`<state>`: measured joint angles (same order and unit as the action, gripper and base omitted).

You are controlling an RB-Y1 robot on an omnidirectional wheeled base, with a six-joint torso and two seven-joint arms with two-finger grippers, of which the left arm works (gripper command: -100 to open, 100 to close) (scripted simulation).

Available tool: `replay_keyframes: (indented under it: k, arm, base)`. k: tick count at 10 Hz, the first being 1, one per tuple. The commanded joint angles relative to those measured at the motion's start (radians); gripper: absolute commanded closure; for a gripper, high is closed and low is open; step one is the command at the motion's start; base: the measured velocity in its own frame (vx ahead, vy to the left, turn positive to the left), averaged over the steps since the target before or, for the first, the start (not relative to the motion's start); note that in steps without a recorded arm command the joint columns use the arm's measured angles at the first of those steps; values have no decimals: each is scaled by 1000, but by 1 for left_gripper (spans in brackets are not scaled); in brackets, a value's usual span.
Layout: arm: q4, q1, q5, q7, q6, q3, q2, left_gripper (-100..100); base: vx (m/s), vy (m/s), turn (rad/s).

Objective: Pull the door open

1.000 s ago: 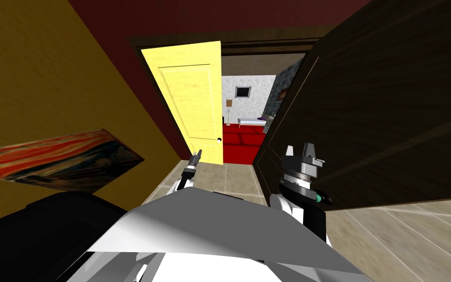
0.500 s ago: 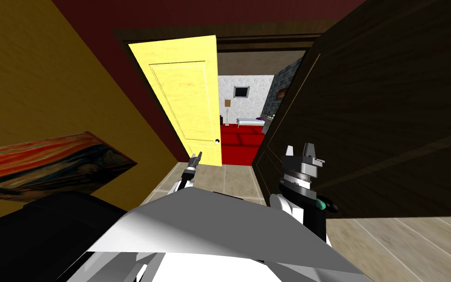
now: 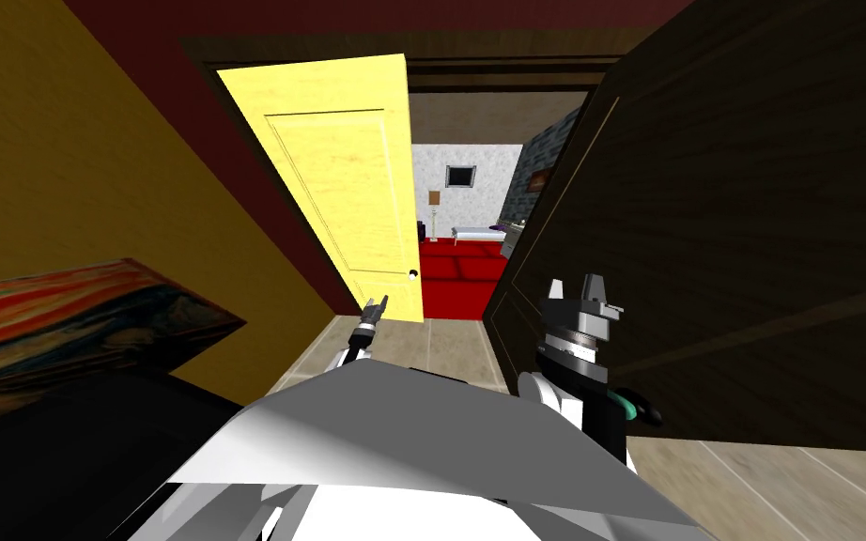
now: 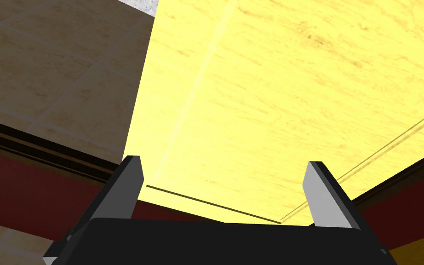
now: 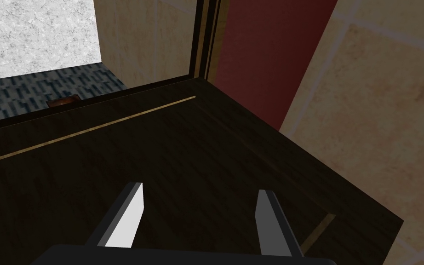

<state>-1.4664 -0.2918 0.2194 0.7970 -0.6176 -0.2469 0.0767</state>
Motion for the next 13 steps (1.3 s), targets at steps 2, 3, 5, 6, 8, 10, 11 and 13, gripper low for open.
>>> replay_keyframes:
  k: [2,3,5,6,8,10,11,13]
  arm:
    - [65,21,15,57,-22,-22,-3,-100]
    - [85,27,21,77,-29,-29,-5,-100]
    - [125,38,32,116,-41,-44,-10,-100]
    - [145,44,38,135,-48,-51,-13,-100]
    - [184,55,49,173,-61,-65,-18,-100]
    - [220,65,59,208,-72,-78,-25,-100]
    - [238,70,64,226,-78,-84,-28,-100]
    - [274,80,75,261,-89,-97,-35,-100]
  base:
    - [93,-13,-37]
    - [108,-15,-31]
    - [106,-2,-31]
    - [107,-5,-34]
    - [103,-10,-38]
    - [96,-10,-30]
    - [103,-12,-29]
    - [92,7,-32]
